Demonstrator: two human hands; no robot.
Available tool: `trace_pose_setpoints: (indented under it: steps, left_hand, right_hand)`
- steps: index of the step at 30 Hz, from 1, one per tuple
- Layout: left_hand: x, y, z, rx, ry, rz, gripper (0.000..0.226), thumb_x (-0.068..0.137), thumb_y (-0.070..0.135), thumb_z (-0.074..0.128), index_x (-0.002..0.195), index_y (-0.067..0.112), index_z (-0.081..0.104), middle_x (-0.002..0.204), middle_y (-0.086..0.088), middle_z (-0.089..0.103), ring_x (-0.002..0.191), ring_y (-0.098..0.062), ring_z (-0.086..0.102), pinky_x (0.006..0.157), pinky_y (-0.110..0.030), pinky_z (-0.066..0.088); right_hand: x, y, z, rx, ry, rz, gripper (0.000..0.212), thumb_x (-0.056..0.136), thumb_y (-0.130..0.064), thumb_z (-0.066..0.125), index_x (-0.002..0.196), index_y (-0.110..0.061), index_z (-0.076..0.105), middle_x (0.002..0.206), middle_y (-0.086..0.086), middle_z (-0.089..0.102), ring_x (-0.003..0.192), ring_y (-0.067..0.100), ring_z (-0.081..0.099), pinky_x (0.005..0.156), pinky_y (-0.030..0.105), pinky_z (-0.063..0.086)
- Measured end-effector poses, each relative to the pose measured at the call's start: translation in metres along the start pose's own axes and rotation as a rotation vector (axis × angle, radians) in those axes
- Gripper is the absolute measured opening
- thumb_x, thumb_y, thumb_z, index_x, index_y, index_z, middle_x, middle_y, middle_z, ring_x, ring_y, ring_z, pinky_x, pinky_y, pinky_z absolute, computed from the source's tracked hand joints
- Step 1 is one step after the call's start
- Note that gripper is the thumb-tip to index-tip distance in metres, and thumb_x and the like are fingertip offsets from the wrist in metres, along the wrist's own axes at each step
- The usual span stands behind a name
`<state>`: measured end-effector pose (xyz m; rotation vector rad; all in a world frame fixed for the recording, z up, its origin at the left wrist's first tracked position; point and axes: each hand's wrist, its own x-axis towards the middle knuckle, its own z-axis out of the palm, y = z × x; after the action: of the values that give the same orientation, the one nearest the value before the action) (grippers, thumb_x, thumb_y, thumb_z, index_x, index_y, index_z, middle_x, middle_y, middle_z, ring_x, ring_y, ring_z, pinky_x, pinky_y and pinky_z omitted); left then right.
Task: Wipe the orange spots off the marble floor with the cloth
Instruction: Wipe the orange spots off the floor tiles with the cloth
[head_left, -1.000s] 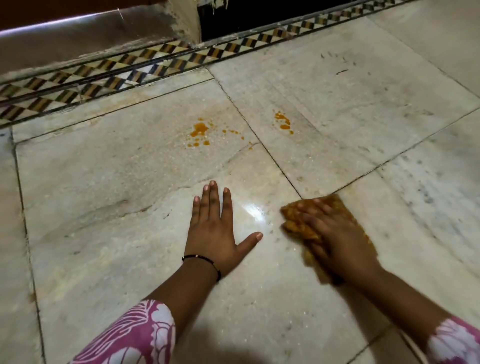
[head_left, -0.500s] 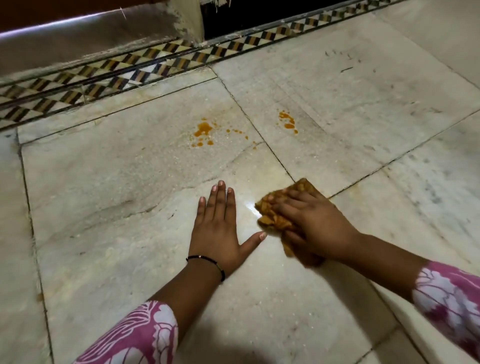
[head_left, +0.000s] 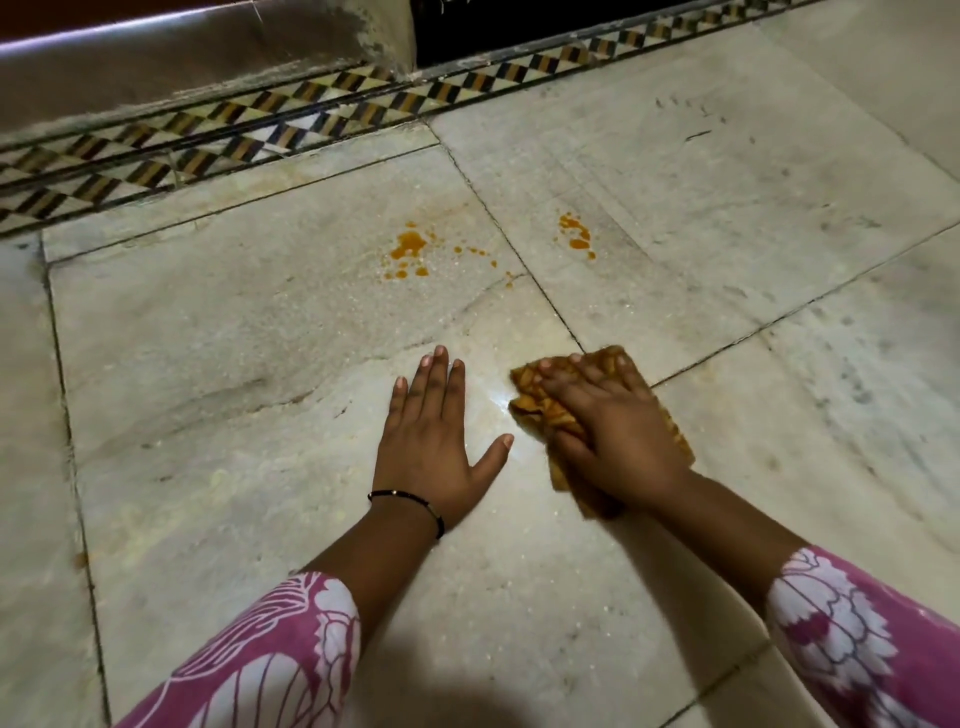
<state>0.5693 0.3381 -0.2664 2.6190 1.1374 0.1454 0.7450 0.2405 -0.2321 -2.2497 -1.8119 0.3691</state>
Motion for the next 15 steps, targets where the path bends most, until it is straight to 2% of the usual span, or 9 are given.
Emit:
trace_pose_setpoints:
  steps: [1,3,4,6,8,10,12,14,15]
  left_hand:
    - [0.000,-0.001,0.000,0.001,0.006,-0.006,0.089,0.083,0.069,0.017,0.149,0.013,0.000,0.158,-0.006,-0.006,0.144,-0.017,-0.009,0.117,-0.036,-0.007]
    - [0.000,0.000,0.000,0.006,0.007,-0.018,0.091,0.082,0.070,0.019,0.149,0.011,0.000,0.158,-0.007,-0.007,0.144,-0.018,-0.008,0.117,-0.036,-0.006]
    - [0.000,-0.001,0.000,0.006,0.005,-0.019,0.093,0.081,0.071,0.018,0.149,0.010,0.000,0.158,-0.007,-0.006,0.145,-0.018,-0.008,0.117,-0.036,-0.006]
    - [-0.002,-0.001,0.000,0.002,0.006,-0.023,0.094,0.081,0.072,0.016,0.149,0.009,0.001,0.158,-0.008,-0.005,0.145,-0.019,-0.007,0.117,-0.036,-0.006]
    - [-0.003,0.000,0.000,0.001,0.006,-0.025,0.094,0.080,0.073,0.014,0.149,0.009,0.001,0.158,-0.008,-0.004,0.145,-0.019,-0.006,0.116,-0.035,-0.008]
    - [-0.003,0.000,0.000,0.002,0.005,-0.032,0.095,0.080,0.073,0.014,0.149,0.010,0.000,0.158,-0.008,-0.004,0.145,-0.019,-0.006,0.116,-0.035,-0.009]
    - [-0.002,0.000,0.001,0.010,0.001,-0.033,0.095,0.080,0.074,0.013,0.149,0.010,-0.002,0.158,-0.008,-0.005,0.145,-0.019,-0.006,0.116,-0.035,-0.008]
    - [-0.001,-0.001,0.001,0.016,-0.001,-0.032,0.095,0.080,0.073,0.013,0.149,0.010,-0.002,0.158,-0.008,-0.005,0.145,-0.019,-0.006,0.117,-0.036,-0.007]
    - [-0.001,-0.001,0.001,0.013,-0.001,-0.035,0.095,0.080,0.073,0.014,0.149,0.010,-0.002,0.158,-0.008,-0.005,0.145,-0.019,-0.006,0.117,-0.036,-0.007]
  right_hand:
    - [-0.005,-0.009,-0.009,0.256,0.001,0.046,0.046,0.086,-0.040,0.049,0.130,-0.026,0.054,0.132,-0.005,0.057,0.126,0.015,0.049,0.111,0.033,0.027]
    - [-0.005,-0.021,-0.032,0.937,0.011,0.172,0.028,0.088,-0.022,0.060,0.115,-0.023,0.064,0.105,-0.008,0.071,0.098,0.006,0.065,0.088,0.021,0.048]
    - [0.000,-0.017,-0.041,1.218,0.007,0.234,0.023,0.086,-0.016,0.061,0.109,-0.020,0.066,0.094,-0.005,0.072,0.086,0.008,0.067,0.079,0.021,0.053]
    - [0.012,0.004,-0.052,1.543,-0.070,0.331,0.032,0.076,-0.024,0.072,0.106,-0.013,0.064,0.091,0.006,0.069,0.083,0.019,0.065,0.078,0.031,0.056]
    - [0.024,0.025,-0.060,1.540,-0.114,0.410,0.047,0.065,-0.031,0.080,0.103,-0.008,0.063,0.090,0.009,0.067,0.084,0.023,0.063,0.079,0.034,0.055]
    - [0.035,0.052,-0.062,1.372,0.067,0.578,0.041,0.074,-0.017,0.071,0.112,-0.003,0.062,0.095,0.009,0.068,0.086,0.022,0.063,0.080,0.029,0.053]
    - [0.034,0.075,-0.066,1.096,0.348,0.726,0.037,0.084,-0.001,0.058,0.120,-0.004,0.060,0.110,0.012,0.067,0.092,0.019,0.063,0.080,0.023,0.051]
    - [0.031,0.074,-0.065,0.730,0.534,0.674,0.032,0.089,-0.009,0.053,0.119,-0.013,0.062,0.117,0.004,0.065,0.096,0.015,0.062,0.086,0.021,0.049]
    - [0.028,0.062,-0.061,0.611,0.520,0.581,0.030,0.091,-0.017,0.052,0.119,-0.018,0.062,0.118,-0.002,0.063,0.095,0.014,0.063,0.087,0.019,0.048]
